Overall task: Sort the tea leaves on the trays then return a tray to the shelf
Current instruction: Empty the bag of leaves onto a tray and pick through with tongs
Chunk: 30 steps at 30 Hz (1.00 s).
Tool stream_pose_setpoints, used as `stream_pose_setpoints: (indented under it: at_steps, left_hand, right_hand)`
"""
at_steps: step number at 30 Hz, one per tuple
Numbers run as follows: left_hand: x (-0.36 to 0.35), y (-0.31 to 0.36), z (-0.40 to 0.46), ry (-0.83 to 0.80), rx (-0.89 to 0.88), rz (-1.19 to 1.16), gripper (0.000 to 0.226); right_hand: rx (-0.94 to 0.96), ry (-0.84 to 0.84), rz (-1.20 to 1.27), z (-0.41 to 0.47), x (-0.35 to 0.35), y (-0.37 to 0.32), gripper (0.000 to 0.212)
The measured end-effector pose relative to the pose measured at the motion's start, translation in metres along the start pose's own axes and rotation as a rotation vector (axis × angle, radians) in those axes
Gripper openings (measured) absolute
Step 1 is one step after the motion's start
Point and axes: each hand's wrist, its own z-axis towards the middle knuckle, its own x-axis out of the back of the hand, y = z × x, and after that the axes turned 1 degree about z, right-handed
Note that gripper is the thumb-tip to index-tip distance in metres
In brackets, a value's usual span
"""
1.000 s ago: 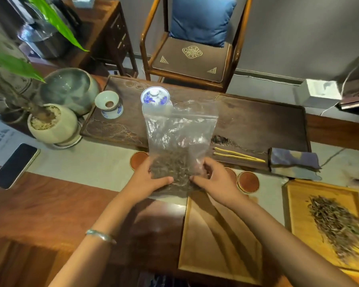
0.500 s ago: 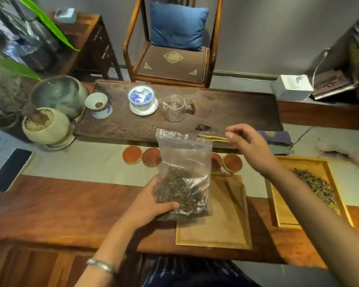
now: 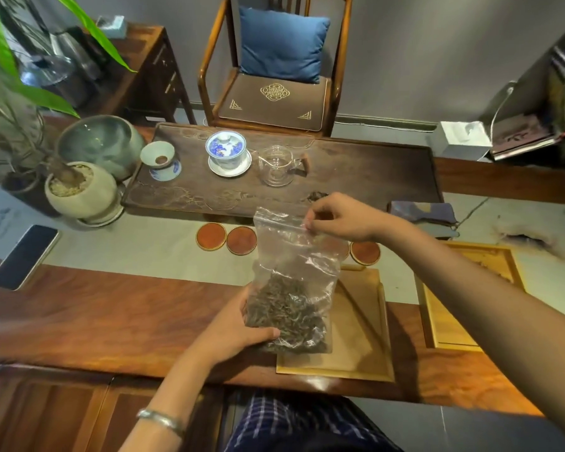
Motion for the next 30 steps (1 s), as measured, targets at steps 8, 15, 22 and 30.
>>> stream_pose_setpoints:
  at_steps: [8,15,22,30]
  left_hand:
    - [0.013,-0.027,-0.004,0.1,0.037,-0.093,0.073]
    - [0.019,-0.043,0.0,0.284,0.098,-0.014,0.072]
    - [0.025,-0.012,-0.007,0.717,0.013,0.091,0.05]
    - [0.014,0.053,0.007,0.349,-0.11,-0.089,0.032]
  right_hand:
    - [-0.052,0.052,0.341,-0.008,-0.008,-0.004,0.008]
    - [-0.058,-0.002,0.395,-0.004,-0.031,-0.029,0.016]
    - [-0.085,0.075,0.52,0.001,-0.063,-0.041,0.016]
    - [-0.007,0.019,0.532,-0.006,-0.088,-0.048,0.023]
